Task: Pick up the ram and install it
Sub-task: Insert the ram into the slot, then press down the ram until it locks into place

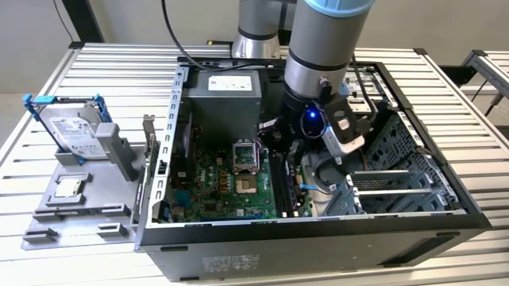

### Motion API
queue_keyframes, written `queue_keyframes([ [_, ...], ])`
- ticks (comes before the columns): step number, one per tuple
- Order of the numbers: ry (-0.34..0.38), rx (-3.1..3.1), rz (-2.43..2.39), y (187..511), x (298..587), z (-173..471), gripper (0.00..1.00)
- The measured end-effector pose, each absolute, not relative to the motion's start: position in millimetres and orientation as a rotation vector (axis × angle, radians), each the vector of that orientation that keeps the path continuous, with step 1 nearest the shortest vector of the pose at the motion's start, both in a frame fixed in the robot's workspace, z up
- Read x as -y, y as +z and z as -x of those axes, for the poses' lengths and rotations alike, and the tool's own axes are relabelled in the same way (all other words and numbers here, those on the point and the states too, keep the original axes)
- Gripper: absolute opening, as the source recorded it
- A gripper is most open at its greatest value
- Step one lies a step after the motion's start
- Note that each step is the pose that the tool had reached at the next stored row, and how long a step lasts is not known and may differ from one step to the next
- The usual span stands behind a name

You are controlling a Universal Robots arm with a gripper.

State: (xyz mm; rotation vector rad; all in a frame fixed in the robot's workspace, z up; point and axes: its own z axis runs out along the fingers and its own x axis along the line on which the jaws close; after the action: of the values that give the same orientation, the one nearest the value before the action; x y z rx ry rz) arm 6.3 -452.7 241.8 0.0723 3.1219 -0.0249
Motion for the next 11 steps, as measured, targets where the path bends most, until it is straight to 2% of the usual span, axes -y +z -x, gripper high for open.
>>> queue_keyframes([
  [2, -0.025, -3.122, -0.072, 242.3, 452.7, -6.3, 1.0],
  [3, -0.025, -3.122, -0.072, 242.7, 452.7, -6.3, 0.0],
  [11, -0.025, -3.122, -0.072, 244.8, 452.7, -6.3, 0.0],
])
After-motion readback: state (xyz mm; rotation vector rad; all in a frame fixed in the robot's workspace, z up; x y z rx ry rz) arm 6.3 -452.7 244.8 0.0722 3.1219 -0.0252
